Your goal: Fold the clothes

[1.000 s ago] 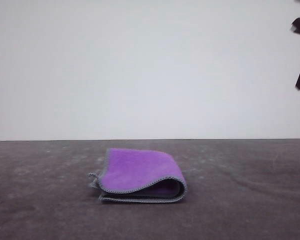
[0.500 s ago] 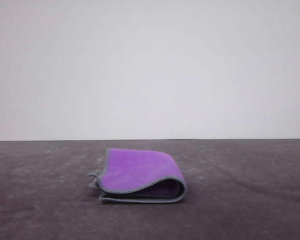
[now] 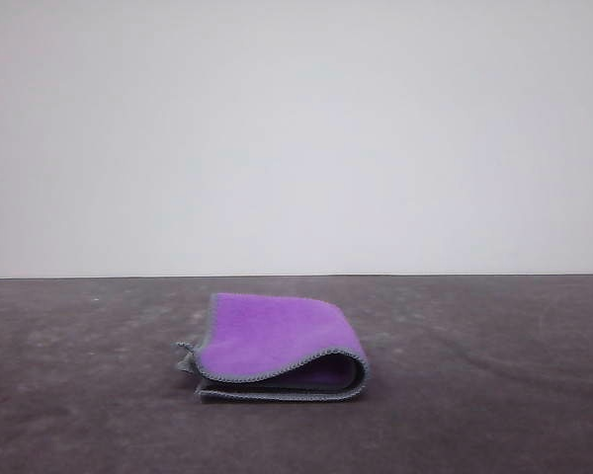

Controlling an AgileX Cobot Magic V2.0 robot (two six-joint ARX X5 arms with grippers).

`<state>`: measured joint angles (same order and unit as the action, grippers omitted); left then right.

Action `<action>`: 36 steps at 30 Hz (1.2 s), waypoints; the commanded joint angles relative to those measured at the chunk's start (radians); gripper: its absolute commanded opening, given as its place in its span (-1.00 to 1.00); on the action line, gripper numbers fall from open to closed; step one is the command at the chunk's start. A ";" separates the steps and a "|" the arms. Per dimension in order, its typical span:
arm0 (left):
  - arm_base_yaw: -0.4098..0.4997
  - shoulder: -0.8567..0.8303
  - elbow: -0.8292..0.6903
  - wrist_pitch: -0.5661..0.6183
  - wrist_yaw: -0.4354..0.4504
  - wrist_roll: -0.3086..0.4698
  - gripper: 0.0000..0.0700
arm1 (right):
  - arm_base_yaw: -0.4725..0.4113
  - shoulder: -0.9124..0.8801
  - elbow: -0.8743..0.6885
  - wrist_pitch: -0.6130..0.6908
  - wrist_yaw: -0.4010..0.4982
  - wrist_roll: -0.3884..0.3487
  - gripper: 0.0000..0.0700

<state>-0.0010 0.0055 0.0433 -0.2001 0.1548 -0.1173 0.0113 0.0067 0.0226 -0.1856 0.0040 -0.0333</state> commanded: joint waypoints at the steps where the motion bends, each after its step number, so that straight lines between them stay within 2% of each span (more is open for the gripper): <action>1: 0.001 0.000 -0.018 -0.009 -0.005 -0.001 -0.95 | 0.000 -0.003 -0.010 0.007 0.002 0.022 -0.98; 19: 0.001 0.000 -0.018 -0.010 -0.005 -0.001 -0.95 | 0.054 -0.003 -0.010 0.027 0.004 0.007 -0.98; 36: 0.001 -0.003 -0.019 -0.008 -0.005 -0.001 -0.95 | 0.019 -0.003 -0.010 0.030 -0.004 0.007 -0.98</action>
<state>-0.0010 0.0051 0.0433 -0.1994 0.1547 -0.1173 0.0299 0.0063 0.0170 -0.1673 0.0006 -0.0227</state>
